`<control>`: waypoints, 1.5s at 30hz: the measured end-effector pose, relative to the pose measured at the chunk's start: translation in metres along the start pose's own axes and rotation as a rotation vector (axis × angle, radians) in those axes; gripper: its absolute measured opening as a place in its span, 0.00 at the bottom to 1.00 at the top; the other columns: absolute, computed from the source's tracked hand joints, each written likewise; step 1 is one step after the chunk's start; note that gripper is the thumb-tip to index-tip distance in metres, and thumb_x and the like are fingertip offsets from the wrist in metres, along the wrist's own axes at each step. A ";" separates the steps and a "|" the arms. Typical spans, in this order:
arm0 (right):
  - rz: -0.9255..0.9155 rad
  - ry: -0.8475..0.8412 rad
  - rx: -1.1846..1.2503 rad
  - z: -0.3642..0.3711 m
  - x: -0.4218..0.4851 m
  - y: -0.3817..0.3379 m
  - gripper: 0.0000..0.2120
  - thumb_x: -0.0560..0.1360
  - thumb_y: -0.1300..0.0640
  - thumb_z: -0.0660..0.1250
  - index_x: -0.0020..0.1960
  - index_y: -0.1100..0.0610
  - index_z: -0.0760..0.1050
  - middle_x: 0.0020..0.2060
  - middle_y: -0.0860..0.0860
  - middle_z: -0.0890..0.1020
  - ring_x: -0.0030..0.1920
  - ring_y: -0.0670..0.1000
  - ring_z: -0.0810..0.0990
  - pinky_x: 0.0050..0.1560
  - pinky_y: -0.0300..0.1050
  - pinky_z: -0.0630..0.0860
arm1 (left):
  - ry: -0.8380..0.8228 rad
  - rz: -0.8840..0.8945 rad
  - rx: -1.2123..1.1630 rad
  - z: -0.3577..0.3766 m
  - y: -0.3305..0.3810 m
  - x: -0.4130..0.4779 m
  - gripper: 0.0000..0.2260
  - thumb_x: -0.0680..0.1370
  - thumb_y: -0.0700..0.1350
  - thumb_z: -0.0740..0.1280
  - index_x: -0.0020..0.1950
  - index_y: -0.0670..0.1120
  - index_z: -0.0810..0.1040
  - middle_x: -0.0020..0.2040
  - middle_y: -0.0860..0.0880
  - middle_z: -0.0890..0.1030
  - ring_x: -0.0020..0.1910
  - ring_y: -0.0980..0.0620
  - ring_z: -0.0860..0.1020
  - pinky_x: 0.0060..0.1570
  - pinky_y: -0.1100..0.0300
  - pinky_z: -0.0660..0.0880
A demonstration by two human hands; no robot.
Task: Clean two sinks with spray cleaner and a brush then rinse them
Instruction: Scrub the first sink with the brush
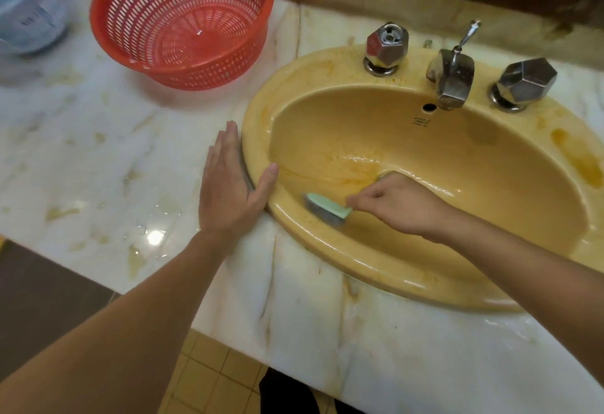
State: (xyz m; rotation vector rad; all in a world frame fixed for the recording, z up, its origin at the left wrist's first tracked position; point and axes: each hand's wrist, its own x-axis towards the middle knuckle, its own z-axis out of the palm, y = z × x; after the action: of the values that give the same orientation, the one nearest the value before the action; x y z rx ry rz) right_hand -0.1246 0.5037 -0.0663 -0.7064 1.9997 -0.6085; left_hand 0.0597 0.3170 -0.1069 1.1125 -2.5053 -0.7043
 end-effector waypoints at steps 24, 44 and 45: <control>0.015 0.190 0.043 0.046 0.029 -0.005 0.26 0.82 0.48 0.61 0.28 0.56 0.64 0.26 0.52 0.63 0.32 0.53 0.64 0.32 0.48 0.59 | 0.015 0.009 0.003 0.000 -0.001 0.003 0.39 0.80 0.66 0.56 0.82 0.43 0.53 0.81 0.46 0.61 0.80 0.47 0.58 0.78 0.44 0.56; 0.031 -0.259 0.568 0.037 0.071 -0.006 0.11 0.81 0.53 0.67 0.62 0.49 0.82 0.30 0.48 0.72 0.31 0.47 0.67 0.32 0.41 0.63 | 0.026 0.012 -0.006 0.005 -0.009 0.007 0.31 0.83 0.58 0.52 0.82 0.45 0.54 0.80 0.47 0.63 0.80 0.50 0.58 0.80 0.49 0.51; 0.055 -0.161 0.422 0.033 0.078 -0.003 0.10 0.80 0.52 0.68 0.60 0.48 0.83 0.32 0.49 0.76 0.33 0.48 0.69 0.33 0.43 0.65 | 0.026 0.013 -0.005 0.005 -0.010 0.007 0.31 0.83 0.59 0.52 0.82 0.45 0.54 0.80 0.47 0.63 0.80 0.50 0.58 0.80 0.49 0.51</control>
State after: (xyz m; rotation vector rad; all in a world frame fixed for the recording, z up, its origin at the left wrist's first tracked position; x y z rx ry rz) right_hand -0.1283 0.4440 -0.1259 -0.4267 1.6626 -0.8780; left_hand 0.0585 0.3076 -0.1162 1.0957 -2.4850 -0.6878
